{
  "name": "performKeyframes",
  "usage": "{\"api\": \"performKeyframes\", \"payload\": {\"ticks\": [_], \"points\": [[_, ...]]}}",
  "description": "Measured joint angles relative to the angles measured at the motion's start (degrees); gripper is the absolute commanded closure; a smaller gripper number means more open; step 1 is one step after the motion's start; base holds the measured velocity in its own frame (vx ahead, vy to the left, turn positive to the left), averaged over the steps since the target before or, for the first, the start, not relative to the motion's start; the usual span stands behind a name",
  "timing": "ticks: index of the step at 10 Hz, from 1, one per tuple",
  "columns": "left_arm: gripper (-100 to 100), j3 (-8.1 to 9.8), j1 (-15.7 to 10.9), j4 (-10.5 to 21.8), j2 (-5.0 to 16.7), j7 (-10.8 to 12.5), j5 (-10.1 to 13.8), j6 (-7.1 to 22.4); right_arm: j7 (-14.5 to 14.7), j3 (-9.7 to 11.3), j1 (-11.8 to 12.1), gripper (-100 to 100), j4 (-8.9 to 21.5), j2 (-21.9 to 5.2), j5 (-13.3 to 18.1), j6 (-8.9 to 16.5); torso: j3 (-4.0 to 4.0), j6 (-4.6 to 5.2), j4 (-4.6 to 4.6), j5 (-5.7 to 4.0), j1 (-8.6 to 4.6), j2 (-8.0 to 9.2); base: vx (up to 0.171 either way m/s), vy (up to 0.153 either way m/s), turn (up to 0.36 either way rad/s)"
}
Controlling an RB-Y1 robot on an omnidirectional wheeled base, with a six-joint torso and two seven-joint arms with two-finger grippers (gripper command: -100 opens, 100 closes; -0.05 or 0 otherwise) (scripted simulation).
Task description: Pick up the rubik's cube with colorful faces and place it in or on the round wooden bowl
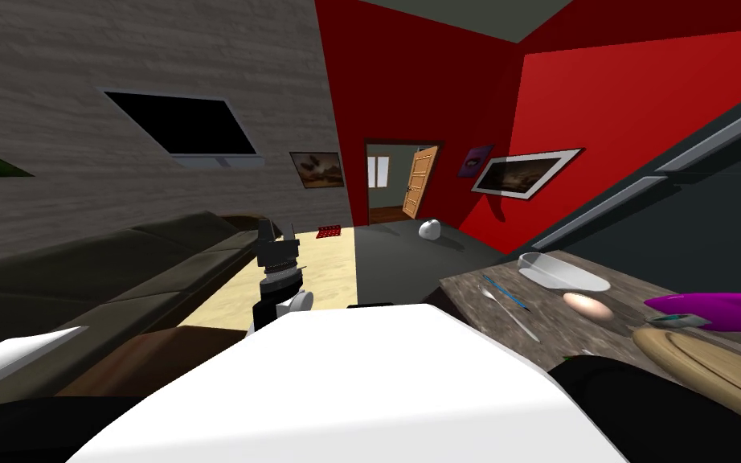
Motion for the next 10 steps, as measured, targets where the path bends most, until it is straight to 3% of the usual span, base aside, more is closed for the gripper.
{"api": "performKeyframes", "payload": {"ticks": [1,2,4,10], "points": [[0,0.0,0.0,0.0,0.0,0.0,0.0,0.0,-0.05,-0.19,-0.81,100,0.22,0.0,0.06,1.44,0.05,0.03,0.01,0.0,0.01,0.11,0.048,0.031,-0.039],[0,0.0,0.0,0.0,0.0,0.0,0.0,0.0,0.58,0.18,-3.43,100,2.57,-0.28,0.11,2.48,0.1,0.05,0.03,0.0,0.0,0.17,0.037,0.021,-0.028],[0,0.0,-0.01,0.0,0.0,0.0,0.0,0.0,-0.1,0.3,-4.92,100,1.84,-0.05,0.65,5.34,0.13,0.06,0.04,0.0,0.01,0.24,0.042,0.01,-0.035],[0,0.0,-0.01,0.0,0.0,0.0,0.0,0.0,-1.26,1.23,-12.1,100,4.59,-0.36,1.51,13.4,0.15,0.11,0.02,-0.05,-0.09,0.3,0.032,0.009,-0.039]]}}
